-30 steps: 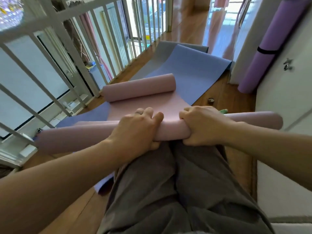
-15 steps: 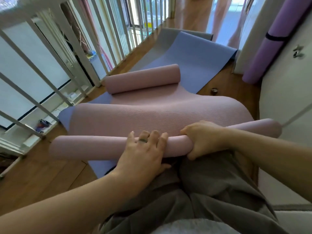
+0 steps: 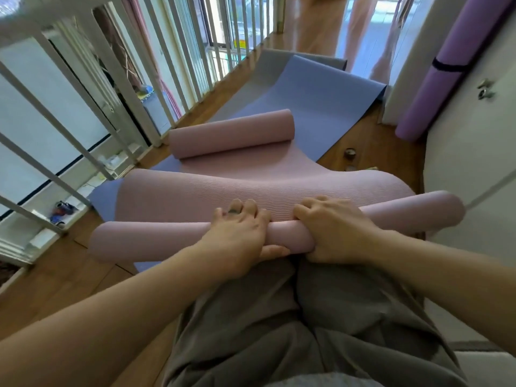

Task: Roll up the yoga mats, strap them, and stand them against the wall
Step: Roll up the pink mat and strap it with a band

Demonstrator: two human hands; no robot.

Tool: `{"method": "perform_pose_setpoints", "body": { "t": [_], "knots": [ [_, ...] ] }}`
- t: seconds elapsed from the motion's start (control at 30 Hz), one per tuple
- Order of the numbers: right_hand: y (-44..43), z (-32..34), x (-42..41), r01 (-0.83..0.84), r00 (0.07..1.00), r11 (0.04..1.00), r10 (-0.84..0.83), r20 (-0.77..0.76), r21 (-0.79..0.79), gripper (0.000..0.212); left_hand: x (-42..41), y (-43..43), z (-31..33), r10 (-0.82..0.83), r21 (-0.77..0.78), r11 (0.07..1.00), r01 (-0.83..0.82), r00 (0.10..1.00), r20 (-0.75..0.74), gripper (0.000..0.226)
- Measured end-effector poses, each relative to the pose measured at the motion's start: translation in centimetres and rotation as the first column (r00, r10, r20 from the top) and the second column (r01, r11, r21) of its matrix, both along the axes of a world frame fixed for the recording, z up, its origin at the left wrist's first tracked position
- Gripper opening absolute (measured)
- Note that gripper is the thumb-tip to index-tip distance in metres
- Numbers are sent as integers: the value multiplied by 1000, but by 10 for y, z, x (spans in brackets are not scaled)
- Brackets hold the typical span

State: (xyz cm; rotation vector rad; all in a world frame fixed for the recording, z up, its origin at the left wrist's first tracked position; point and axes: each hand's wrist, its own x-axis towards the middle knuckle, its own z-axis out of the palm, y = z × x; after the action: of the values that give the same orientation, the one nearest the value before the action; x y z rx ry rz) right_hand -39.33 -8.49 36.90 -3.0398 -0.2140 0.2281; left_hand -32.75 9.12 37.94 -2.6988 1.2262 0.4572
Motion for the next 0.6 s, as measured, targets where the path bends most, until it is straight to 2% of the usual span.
{"method": "perform_pose_setpoints", "body": {
  "t": [0.1,0.17,0.2,0.23,0.27,0.33,0.4,0.47,0.6],
  "knots": [
    [-6,11,20,14,970,994,12,-243,107,48,-15,2,-16,-52,-61,996,72,959,280,69],
    [-6,14,26,21,952,993,16,-305,115,47,-11,1,-20,-57,-157,981,117,937,345,63],
    [-5,12,24,34,960,994,-5,-280,100,47,-6,0,-18,-46,-147,984,96,949,313,60],
    [-3,9,19,35,983,997,-22,-184,66,48,-2,-1,-15,-35,-130,989,75,958,286,59],
    [-1,1,13,21,1000,1000,-20,-21,0,48,4,0,-14,-36,-118,991,66,969,244,60],
    [4,-19,1,19,963,990,20,268,-143,47,12,-2,-13,-31,-132,990,52,987,156,63],
    [5,-29,-1,38,929,992,9,370,-121,45,15,-5,-9,-31,-114,993,41,995,90,63],
    [3,-23,4,38,953,996,-11,303,-85,43,14,-9,-8,-6,-85,996,15,994,112,62],
    [-6,-1,22,10,1000,999,-8,-27,49,45,-1,-8,-21,-68,-121,985,122,924,376,53]
  ]
}}
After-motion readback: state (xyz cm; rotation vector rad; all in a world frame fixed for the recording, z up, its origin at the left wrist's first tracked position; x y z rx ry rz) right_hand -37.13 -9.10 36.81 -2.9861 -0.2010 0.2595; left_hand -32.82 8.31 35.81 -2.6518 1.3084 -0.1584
